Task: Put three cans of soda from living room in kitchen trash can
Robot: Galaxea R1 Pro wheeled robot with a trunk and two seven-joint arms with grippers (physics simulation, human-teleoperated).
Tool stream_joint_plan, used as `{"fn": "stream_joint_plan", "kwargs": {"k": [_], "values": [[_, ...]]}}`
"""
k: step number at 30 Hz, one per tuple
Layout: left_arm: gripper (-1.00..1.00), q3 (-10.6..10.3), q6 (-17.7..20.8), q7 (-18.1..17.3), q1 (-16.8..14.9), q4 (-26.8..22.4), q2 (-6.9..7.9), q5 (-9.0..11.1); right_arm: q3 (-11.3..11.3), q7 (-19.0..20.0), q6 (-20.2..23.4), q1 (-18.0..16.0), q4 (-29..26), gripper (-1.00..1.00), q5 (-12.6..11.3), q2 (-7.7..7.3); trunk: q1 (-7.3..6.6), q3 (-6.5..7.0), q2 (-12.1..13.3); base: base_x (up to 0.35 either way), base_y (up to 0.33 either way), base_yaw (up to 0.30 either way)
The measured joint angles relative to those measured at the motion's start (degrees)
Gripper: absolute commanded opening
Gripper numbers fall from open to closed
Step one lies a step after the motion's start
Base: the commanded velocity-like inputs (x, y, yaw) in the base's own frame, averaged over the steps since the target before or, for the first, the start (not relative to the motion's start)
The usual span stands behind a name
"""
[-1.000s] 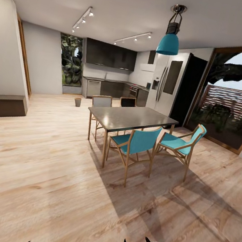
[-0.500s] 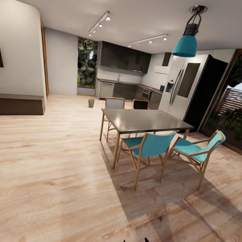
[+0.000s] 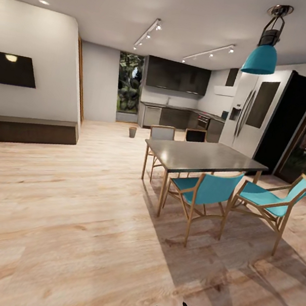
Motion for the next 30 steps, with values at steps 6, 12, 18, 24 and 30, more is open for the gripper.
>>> {"fn": "stream_joint_plan", "kwargs": {"k": [6,12,18,24,30], "values": [[1.00,-0.01,0.00,0.00,-0.02,0.01,0.00,0.04,-0.08,0.01,0.00,-0.02,0.12,1.00,0.70,0.00,0.00,-0.01,0.00,0.000,0.000,0.237],[1.00,-0.02,0.00,0.00,-0.04,0.01,0.00,-0.01,-0.10,0.02,0.00,-0.03,0.15,1.00,0.88,0.00,0.00,-0.01,0.00,0.000,0.000,0.229],[1.00,-0.03,0.00,0.00,-0.04,0.02,0.00,-0.07,-0.05,0.02,0.00,-0.02,0.16,1.00,0.90,0.00,0.00,-0.02,0.00,0.000,0.000,0.232],[1.00,-0.04,0.00,0.00,-0.04,0.06,0.00,-0.10,-0.03,0.02,0.00,-0.02,0.19,1.00,0.90,0.03,0.00,-0.18,0.00,0.000,0.000,0.161],[1.00,-0.04,0.00,-0.01,-0.06,0.09,0.00,-0.11,0.03,0.02,0.00,0.01,0.20,1.00,0.90,0.02,0.00,-0.28,0.00,0.000,0.000,0.040]]}}
